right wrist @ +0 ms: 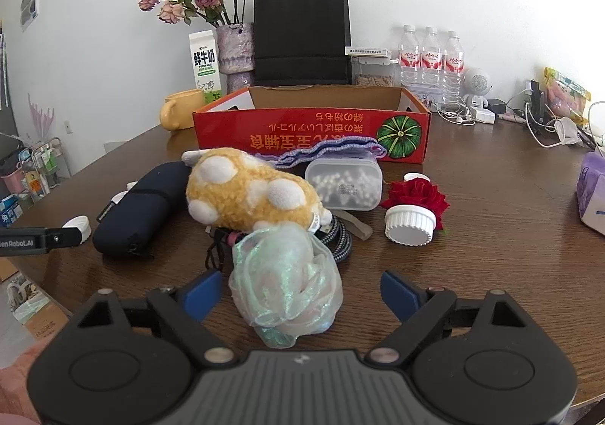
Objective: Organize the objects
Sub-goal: 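Grasp the iridescent mesh bath puff with the right tool while the left tool grasps the large white cap, then carry the puff into the red box with the right tool while the left tool drops the cap in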
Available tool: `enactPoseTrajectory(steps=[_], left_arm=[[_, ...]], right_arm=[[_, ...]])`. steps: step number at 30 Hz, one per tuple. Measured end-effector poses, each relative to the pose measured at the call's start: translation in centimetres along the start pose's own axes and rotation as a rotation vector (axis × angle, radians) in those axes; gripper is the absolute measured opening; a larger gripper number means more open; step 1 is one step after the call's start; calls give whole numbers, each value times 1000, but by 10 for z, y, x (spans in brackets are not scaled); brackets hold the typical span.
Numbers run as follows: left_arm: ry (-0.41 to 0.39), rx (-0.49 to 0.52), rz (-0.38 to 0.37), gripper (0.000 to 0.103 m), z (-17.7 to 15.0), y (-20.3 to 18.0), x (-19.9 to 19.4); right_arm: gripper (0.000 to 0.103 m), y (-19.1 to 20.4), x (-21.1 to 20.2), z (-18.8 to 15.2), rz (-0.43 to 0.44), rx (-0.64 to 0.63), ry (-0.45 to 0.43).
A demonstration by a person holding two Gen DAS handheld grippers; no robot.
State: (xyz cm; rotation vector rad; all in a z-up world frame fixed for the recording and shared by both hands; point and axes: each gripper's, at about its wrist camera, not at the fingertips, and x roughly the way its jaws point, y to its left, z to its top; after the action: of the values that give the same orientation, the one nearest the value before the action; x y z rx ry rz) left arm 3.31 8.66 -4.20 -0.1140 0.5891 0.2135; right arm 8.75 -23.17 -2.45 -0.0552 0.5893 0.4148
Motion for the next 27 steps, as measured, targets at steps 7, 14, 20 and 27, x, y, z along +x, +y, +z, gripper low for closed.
enactPoseTrajectory(steps=[7, 14, 20, 27], left_arm=[[-15, 29, 8, 61, -1, -3, 12], [-44, 32, -2, 41, 0, -5, 8], [-90, 30, -11, 41, 10, -10, -3], [-159, 54, -57, 41, 33, -27, -15]], right_arm=[[68, 1, 6, -1, 34, 16, -4], [51, 2, 4, -2, 58, 16, -13], [44, -3, -7, -3, 60, 11, -40], [42, -10, -26, 9, 61, -15, -107]])
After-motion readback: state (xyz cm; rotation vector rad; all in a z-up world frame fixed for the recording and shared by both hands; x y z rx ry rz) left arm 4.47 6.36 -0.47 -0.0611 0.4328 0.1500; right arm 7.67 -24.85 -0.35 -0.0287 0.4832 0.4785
